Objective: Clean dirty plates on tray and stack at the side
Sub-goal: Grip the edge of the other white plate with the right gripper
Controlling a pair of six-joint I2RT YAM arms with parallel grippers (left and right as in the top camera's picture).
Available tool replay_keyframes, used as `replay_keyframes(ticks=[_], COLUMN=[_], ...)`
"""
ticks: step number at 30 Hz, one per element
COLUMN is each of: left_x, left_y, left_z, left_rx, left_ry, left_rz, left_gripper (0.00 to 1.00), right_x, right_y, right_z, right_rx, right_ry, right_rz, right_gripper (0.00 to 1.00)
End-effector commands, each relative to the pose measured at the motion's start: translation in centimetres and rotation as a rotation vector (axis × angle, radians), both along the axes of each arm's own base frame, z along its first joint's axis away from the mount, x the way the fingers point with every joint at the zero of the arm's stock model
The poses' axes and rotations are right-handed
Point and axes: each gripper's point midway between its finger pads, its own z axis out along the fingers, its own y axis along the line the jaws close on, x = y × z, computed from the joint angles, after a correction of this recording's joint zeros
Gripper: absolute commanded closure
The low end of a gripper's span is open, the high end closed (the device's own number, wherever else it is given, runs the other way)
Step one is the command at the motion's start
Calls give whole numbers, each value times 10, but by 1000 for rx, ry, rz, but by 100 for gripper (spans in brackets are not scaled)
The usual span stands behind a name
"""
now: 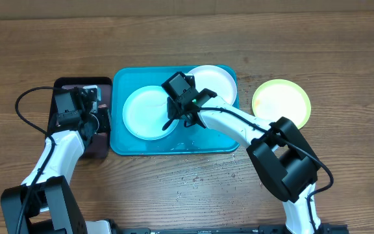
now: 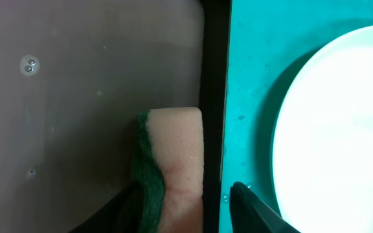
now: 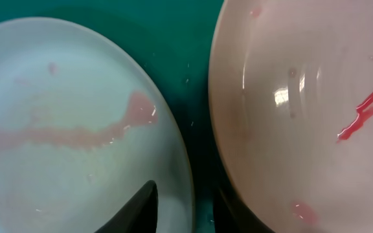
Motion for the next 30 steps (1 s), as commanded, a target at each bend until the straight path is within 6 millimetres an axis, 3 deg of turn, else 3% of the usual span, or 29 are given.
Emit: replay_keyframes(ticks=[1,3,5,12,15,20,27,30], left_x=[3,3,3,3,3,3,3,3], left_y=[-1,-1,-1,-1,-1,-1,-1,-1], left_z=[0,0,0,0,0,0,0,0], left_rx=[-22,-22,-22,-22,-22,-22,-22,-22], left_ry=[-3,-3,-3,-3,-3,-3,-3,-3], left_rz=[6,5,5,6,6,5,5,5], left_gripper=[55,55,55,55,55,55,55,55], right_x=[-2,-2,-6,-59,-67,-51,-13,-7], right_y=[-3,-3,-2,-4,1,-1,-5,-6], right_z=[-16,-16,-17,-28,-27,-26,-19,-18], right_rx=[-3,-1,4,69,95,89,60,55], right_ry=[37,38,58,356,402,326,139,112], right_rz=[-35,-37,-28,-127,-111,-121,-135,-145], right_gripper=[79,91,96,96,87,70,67,66])
